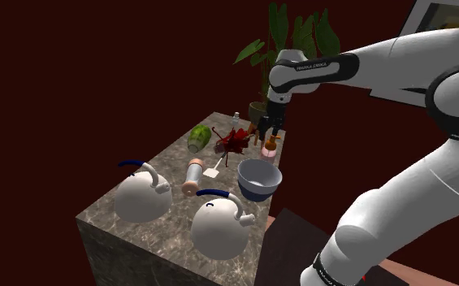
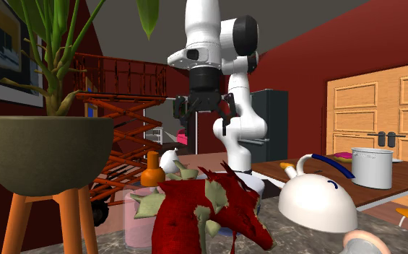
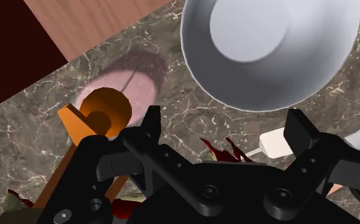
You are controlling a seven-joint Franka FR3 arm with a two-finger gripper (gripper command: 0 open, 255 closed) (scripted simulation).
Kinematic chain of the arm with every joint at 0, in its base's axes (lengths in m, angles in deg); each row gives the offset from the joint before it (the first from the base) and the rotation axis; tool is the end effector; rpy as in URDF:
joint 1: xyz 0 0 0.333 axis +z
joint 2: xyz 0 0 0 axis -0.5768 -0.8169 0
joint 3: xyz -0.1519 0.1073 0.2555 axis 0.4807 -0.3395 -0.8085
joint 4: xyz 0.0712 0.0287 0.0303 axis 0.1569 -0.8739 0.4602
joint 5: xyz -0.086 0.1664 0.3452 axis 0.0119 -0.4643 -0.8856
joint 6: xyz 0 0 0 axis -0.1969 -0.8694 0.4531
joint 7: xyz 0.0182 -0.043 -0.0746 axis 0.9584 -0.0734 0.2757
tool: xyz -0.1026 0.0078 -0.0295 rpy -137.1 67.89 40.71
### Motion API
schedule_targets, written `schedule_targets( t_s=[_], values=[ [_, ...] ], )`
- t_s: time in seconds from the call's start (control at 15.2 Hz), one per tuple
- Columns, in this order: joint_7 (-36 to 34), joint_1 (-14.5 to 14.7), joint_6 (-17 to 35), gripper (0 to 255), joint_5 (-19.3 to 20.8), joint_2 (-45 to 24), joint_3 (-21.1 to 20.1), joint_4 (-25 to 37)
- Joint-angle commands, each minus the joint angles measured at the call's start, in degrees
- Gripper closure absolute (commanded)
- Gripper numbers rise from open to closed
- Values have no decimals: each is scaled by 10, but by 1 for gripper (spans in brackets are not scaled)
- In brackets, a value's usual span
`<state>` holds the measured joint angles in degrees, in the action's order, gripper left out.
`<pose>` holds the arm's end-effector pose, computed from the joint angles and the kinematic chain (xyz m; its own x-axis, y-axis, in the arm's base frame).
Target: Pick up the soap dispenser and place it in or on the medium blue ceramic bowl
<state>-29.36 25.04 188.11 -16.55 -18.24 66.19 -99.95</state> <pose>0.4107 -0.2036 0.4878 0.9885 -0.1500 -0.0214 -0.1504 -0.9884 -0.0214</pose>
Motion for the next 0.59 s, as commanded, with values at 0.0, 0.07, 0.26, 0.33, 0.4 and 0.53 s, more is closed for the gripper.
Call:
schedule_targets(
  t_s=[0.0,0.07,0.26,0.33,0.4,0.53],
  values=[
    [23,-7,11,0,-1,-38,18,28],
    [33,-11,16,0,-2,-54,26,40],
    [65,-21,28,0,-11,-107,48,80],
    [75,-25,31,0,-15,-125,55,95],
    [86,-30,34,0,-20,-143,61,111],
    [108,-39,38,0,-31,-180,73,143]
  ],
)
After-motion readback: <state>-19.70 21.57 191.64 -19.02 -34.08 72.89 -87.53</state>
